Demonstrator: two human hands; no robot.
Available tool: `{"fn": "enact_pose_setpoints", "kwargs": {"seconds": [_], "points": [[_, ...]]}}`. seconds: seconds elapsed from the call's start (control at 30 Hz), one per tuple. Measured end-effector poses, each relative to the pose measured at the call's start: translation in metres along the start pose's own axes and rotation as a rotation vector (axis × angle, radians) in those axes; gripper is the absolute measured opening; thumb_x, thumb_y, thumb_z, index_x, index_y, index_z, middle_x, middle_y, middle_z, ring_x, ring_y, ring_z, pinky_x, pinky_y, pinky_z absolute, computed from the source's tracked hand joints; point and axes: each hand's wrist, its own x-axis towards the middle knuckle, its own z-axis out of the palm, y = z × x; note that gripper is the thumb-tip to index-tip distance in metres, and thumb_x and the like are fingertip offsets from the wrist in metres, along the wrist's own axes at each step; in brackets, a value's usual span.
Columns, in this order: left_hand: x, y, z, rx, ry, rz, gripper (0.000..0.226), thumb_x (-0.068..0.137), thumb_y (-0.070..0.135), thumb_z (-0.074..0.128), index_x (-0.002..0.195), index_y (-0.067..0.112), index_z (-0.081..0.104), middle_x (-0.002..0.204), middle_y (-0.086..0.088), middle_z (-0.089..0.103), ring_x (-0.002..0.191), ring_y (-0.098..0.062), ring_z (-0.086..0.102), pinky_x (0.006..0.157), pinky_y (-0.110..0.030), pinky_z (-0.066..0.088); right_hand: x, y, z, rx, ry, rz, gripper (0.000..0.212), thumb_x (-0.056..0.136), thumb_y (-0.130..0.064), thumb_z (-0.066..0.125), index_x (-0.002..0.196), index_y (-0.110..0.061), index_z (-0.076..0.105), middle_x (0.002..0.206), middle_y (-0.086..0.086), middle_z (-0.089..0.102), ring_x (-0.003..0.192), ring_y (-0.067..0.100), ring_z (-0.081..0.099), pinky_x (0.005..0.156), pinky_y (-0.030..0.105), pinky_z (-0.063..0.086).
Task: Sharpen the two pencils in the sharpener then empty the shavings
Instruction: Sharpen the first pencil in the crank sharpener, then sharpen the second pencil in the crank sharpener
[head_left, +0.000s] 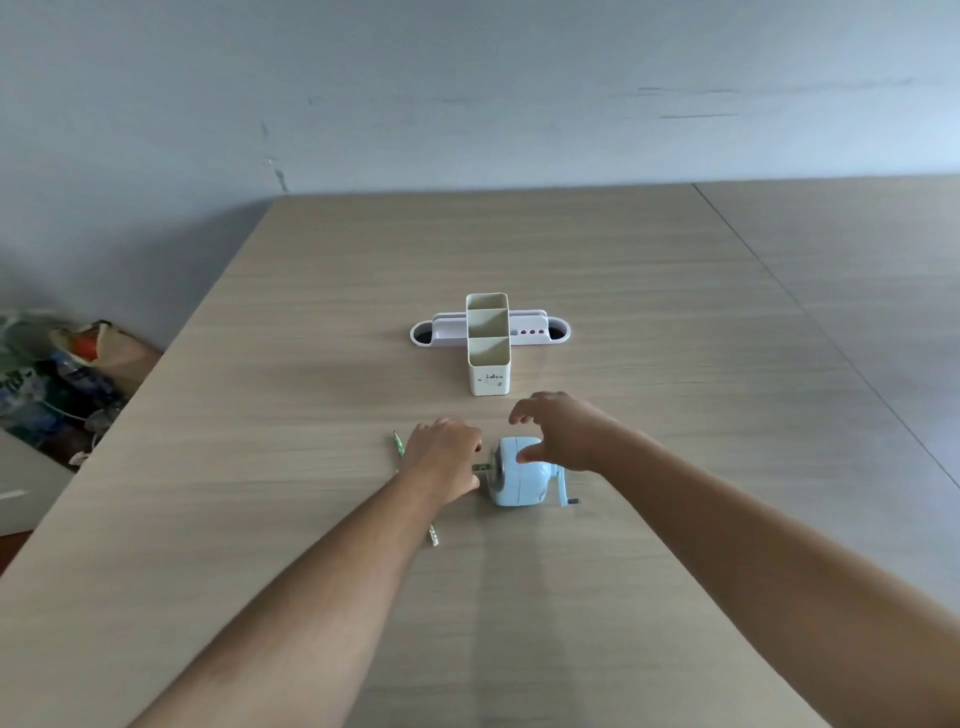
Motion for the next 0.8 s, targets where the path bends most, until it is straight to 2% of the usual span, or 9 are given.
{"fn": "enact_pose_setpoints", "kwargs": {"seconds": [0.1, 0.23, 0.43, 0.5, 0.57, 0.67, 0.8], "points": [[-0.001, 0.001, 0.007, 0.032, 0.016, 0.005, 0.028, 0.086, 0.027, 0.065, 0.110, 0.014, 0.064, 0.114, -0.006, 0.066, 0.110, -0.027, 0.059, 0.093, -0.035, 0.042, 0.005, 0.000, 0.020, -0.057, -0.026, 0.023, 0.057, 0.078, -0.032, 0.071, 0.129, -0.018, 0.049, 0.128, 0.005, 0.054, 0.116, 0.025, 0.052, 0.096, 0.038, 0.045], [-0.001, 0.004, 0.011, 0.048, 0.071, 0.027, 0.011, 0.088, 0.015, 0.061, 0.097, 0.012, 0.067, 0.103, -0.009, 0.070, 0.100, -0.030, 0.063, 0.085, -0.033, 0.044, 0.005, 0.002, 0.030, -0.033, -0.005, 0.037, 0.061, 0.075, -0.032, 0.074, 0.129, -0.016, 0.050, 0.123, 0.006, 0.056, 0.113, 0.025, 0.052, 0.092, 0.035, 0.045], [0.000, 0.006, 0.011, 0.162, 0.091, 0.065, 0.019, 0.089, -0.001, 0.052, 0.097, 0.007, 0.067, 0.101, -0.012, 0.070, 0.096, -0.032, 0.064, 0.075, -0.033, 0.042, 0.006, 0.002, 0.030, -0.035, 0.010, 0.039, 0.060, 0.075, -0.031, 0.074, 0.129, -0.015, 0.052, 0.121, 0.007, 0.057, 0.111, 0.025, 0.053, 0.091, 0.035, 0.044], [-0.005, 0.000, 0.007, 0.177, 0.103, 0.077, 0.022, 0.089, -0.002, 0.050, 0.098, 0.006, 0.067, 0.101, -0.012, 0.070, 0.096, -0.031, 0.064, 0.078, -0.035, 0.044, 0.009, -0.003, 0.029, -0.051, 0.008, 0.035, 0.061, 0.074, -0.030, 0.075, 0.128, -0.014, 0.052, 0.121, 0.008, 0.057, 0.111, 0.026, 0.052, 0.090, 0.034, 0.043], [-0.009, -0.018, 0.005, 0.195, 0.084, 0.037, 0.025, 0.087, -0.003, 0.049, 0.101, 0.005, 0.068, 0.103, -0.013, 0.070, 0.099, -0.032, 0.064, 0.080, -0.036, 0.047, 0.011, -0.008, 0.025, -0.060, 0.005, 0.036, 0.062, 0.073, -0.030, 0.076, 0.128, -0.012, 0.052, 0.122, 0.008, 0.056, 0.112, 0.025, 0.052, 0.090, 0.032, 0.042], [-0.027, -0.071, 0.007, 0.193, 0.022, -0.145, 0.020, 0.084, 0.002, 0.055, 0.099, 0.007, 0.069, 0.105, -0.014, 0.071, 0.100, -0.034, 0.065, 0.080, -0.037, 0.050, 0.015, -0.019, 0.029, -0.055, -0.003, 0.026, 0.062, 0.073, -0.031, 0.076, 0.127, -0.012, 0.052, 0.123, 0.008, 0.056, 0.113, 0.025, 0.052, 0.090, 0.032, 0.042], [-0.032, -0.084, 0.009, -0.045, 0.004, -0.314, 0.012, 0.084, 0.009, 0.063, 0.092, 0.011, 0.071, 0.099, -0.011, 0.072, 0.094, -0.034, 0.066, 0.077, -0.036, 0.052, 0.009, -0.008, 0.028, -0.034, 0.011, 0.066, 0.061, 0.072, -0.031, 0.077, 0.126, -0.012, 0.053, 0.121, 0.008, 0.057, 0.111, 0.024, 0.052, 0.088, 0.030, 0.041]]}}
